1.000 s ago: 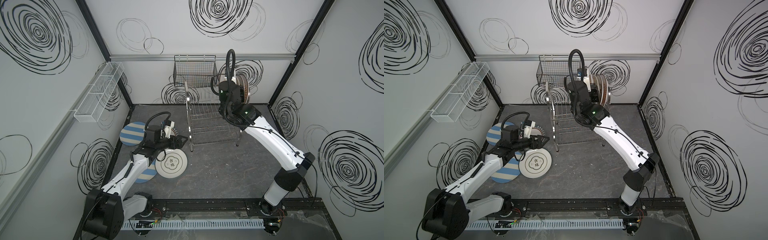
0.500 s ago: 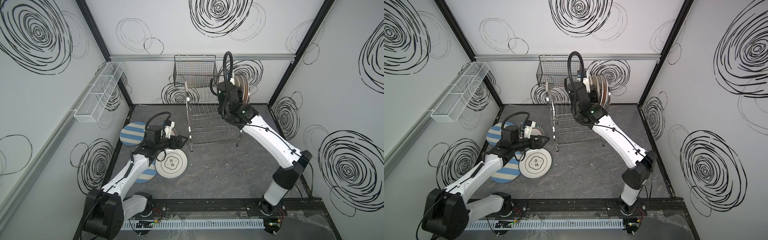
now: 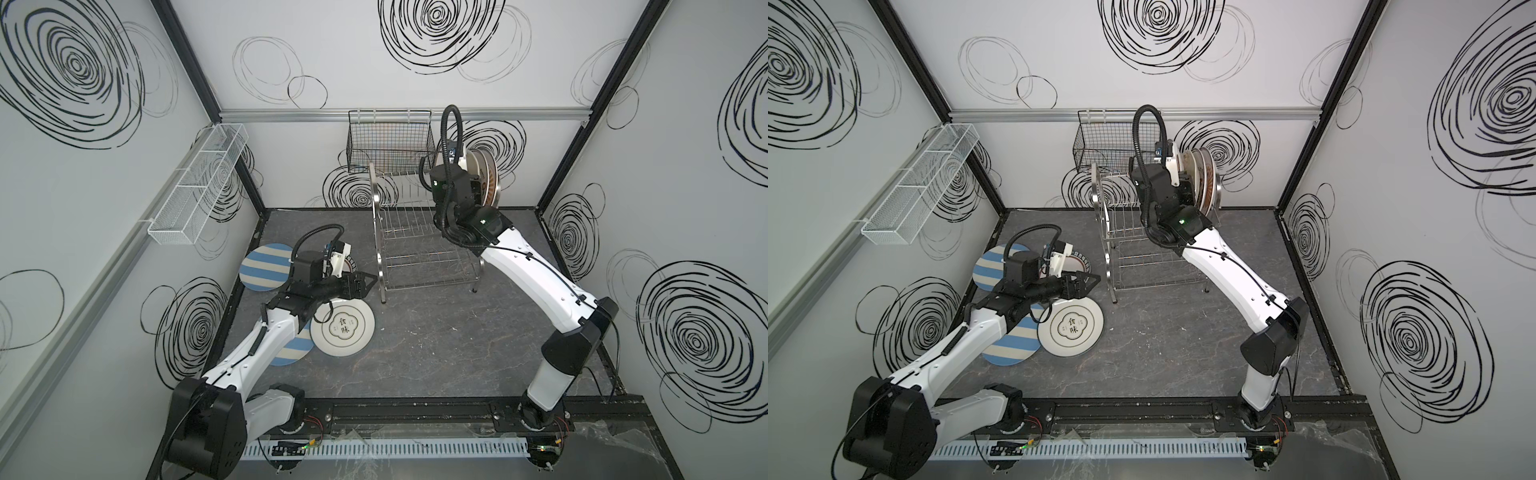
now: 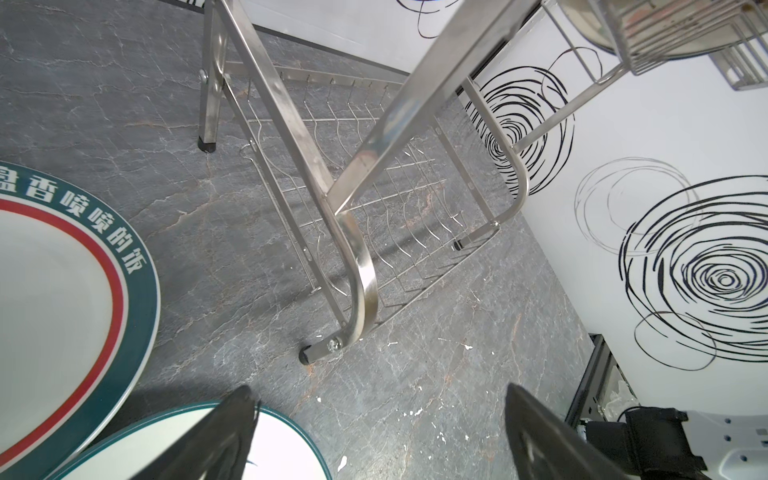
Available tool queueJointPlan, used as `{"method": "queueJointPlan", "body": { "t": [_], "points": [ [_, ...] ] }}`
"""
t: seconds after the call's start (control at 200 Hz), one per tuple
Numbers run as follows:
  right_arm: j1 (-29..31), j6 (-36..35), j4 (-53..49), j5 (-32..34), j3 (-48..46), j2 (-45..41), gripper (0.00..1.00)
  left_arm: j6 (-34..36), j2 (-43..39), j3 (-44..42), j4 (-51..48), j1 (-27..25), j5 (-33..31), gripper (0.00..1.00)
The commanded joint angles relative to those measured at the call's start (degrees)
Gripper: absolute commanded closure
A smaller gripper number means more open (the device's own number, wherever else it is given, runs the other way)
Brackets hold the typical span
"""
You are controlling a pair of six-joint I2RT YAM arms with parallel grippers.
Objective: Load the plates into the dish rack
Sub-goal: 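Lower the sunburst plate into the rack slot beside the standing plates, then open the right gripper and pull it back from the rack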
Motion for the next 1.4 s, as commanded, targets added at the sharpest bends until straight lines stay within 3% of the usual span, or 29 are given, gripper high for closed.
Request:
{"method": "queueJointPlan", "body": {
  "t": [0.0, 0.3, 0.931, 1.131, 1.396],
  "points": [
    [0.21, 1.27, -1.1, -0.23, 1.45, 0.01, 0.78, 1.17, -1.11, -0.45, 0.99, -0.34, -0.28, 0.04],
    [0.48, 1.01, -1.67, -0.24, 1.43, -1.03, 0.62, 1.18, -1.3, -0.45, 0.95, -0.32, -0.45, 0.04],
    [1.98, 3.28, -6.44, -4.3, 2.78, -5.84, 0.5, 1.06, -2.77, -0.76, 0.6, 0.41, -2.03, 0.04],
    [1.97, 4.45, -7.55, -9.88, 2.82, -8.67, 0.45, 0.45, -3.59, -0.8, 0.53, 1.22, -2.86, 0.04],
    [1.96, 6.43, -11.36, -18.49, 0.29, -14.76, 0.4, -3.1, -5.52, -0.19, -2.12, 1.33, -9.75, 0.04]
  ]
}}
